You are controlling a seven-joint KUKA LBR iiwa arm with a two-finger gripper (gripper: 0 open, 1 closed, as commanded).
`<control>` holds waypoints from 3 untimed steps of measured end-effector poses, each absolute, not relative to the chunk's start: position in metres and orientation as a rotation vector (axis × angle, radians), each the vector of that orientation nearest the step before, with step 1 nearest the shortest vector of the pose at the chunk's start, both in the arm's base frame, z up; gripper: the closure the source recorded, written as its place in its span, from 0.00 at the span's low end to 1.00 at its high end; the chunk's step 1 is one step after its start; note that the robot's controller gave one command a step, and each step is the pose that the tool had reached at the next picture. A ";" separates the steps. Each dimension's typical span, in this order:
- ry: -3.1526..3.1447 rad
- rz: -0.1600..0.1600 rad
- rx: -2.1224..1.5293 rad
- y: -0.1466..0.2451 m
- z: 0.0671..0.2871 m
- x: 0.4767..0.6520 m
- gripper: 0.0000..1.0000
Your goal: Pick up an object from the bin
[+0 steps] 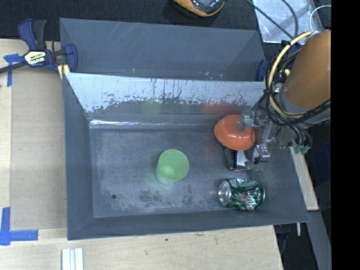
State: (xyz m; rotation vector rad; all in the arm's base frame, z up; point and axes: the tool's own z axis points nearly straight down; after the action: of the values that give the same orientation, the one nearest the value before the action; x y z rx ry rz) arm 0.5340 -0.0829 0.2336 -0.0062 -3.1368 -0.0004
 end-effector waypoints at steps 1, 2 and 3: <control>-3.146 0.001 0.000 -0.082 0.238 0.535 0.00; -3.139 0.000 0.072 -0.148 0.160 0.511 0.00; -3.146 0.001 0.049 -0.152 0.160 0.506 0.00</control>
Offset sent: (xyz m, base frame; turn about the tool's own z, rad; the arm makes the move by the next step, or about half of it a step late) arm -0.0239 -0.0638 -0.0736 -0.0521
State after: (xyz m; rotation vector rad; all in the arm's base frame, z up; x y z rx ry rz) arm 0.5059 -0.1517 0.1602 0.0485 -3.1460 0.0014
